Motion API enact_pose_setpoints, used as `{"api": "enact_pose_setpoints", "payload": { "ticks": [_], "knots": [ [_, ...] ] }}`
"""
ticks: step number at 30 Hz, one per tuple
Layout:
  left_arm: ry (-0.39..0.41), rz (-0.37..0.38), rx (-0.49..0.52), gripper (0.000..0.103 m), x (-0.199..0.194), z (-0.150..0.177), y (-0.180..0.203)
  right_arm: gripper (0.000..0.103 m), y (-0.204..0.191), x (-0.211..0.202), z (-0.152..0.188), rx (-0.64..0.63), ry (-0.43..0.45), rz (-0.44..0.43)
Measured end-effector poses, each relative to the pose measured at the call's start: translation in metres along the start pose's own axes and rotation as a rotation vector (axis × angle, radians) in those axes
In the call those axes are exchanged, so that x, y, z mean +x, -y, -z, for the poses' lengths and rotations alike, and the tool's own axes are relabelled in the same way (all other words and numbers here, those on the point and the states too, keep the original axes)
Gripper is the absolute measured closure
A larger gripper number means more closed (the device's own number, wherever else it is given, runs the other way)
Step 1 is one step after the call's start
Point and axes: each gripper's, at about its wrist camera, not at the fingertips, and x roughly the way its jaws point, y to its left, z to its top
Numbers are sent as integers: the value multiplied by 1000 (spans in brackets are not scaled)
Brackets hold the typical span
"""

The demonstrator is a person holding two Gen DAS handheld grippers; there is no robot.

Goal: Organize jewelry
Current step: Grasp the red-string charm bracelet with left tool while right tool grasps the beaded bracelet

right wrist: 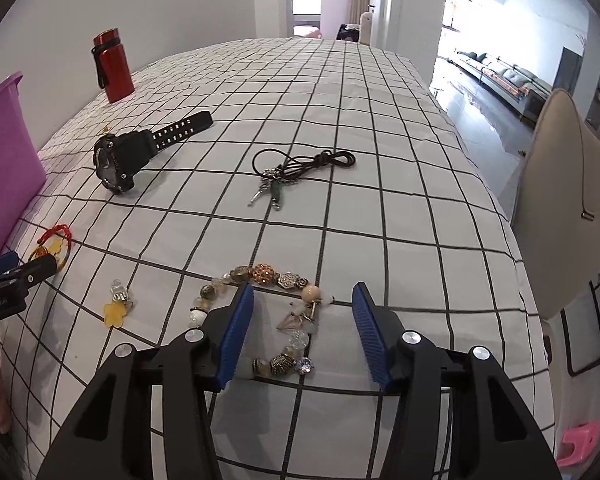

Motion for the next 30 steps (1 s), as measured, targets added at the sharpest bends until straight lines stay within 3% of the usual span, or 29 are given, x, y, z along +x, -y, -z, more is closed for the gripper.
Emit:
{"api": "enact_pose_setpoints", "payload": {
  "ticks": [14, 18, 20, 22, 30],
  "knots": [
    [-1, 9, -11, 5, 2, 0, -2, 52, -6, 13, -16, -125, -1, -76],
    [0, 9, -11, 5, 2, -1, -2, 67, -11, 16, -18, -155, 1, -114],
    [0, 9, -11, 5, 2, -1, -3, 85, -17, 16, -18, -178, 8, -110],
    [-1, 9, -11, 5, 2, -1, -2, 93, -23, 16, -18, -201, 12, -98],
    [0, 9, -10, 5, 2, 0, -2, 93, -24, 14, -15, -189, 17, -88]
  ]
}}
